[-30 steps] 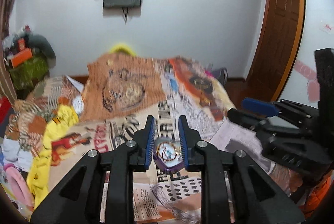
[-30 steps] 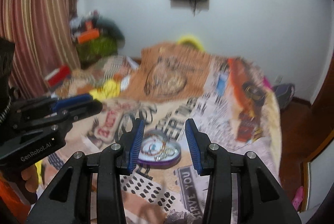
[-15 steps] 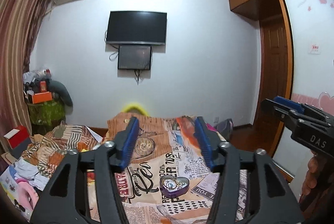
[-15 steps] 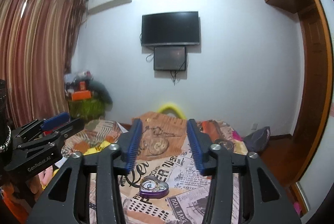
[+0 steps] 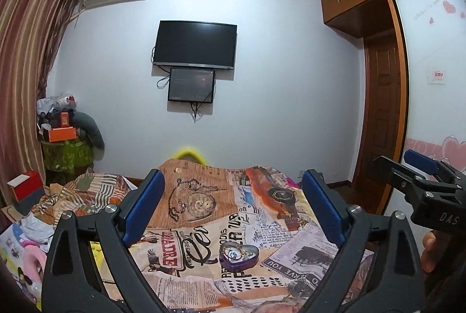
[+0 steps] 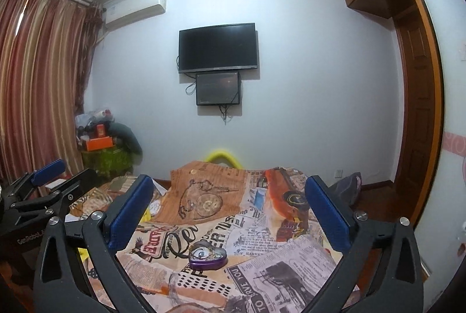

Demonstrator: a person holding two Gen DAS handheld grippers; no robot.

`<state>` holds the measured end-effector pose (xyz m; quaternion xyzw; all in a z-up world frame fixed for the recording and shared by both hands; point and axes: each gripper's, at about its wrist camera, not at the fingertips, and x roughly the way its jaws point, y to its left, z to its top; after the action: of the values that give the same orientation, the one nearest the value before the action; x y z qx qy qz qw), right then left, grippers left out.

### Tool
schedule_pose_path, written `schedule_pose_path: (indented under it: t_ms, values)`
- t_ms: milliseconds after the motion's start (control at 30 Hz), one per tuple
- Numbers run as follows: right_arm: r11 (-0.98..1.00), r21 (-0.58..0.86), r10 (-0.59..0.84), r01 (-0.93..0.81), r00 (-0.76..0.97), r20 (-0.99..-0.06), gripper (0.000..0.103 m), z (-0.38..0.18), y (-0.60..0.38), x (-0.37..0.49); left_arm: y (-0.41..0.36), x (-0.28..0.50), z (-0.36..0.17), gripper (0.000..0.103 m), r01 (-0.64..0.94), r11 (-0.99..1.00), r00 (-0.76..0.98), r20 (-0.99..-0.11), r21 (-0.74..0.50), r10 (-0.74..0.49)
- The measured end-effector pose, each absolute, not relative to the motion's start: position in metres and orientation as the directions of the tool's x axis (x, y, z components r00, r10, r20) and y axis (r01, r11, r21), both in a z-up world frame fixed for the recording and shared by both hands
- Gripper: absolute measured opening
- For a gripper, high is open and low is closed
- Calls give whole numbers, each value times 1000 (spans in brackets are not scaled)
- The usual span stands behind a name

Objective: Organize jewelry

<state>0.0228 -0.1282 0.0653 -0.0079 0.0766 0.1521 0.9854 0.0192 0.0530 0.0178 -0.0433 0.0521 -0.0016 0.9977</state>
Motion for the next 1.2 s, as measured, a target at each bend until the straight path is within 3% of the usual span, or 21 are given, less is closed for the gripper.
schedule_pose_path:
  t_ms: [1200]
  values:
    - [952, -4, 299, -306, 932, -205, 103, 61, -131, 19, 44, 28, 10, 96, 5, 997, 988, -152, -77, -17]
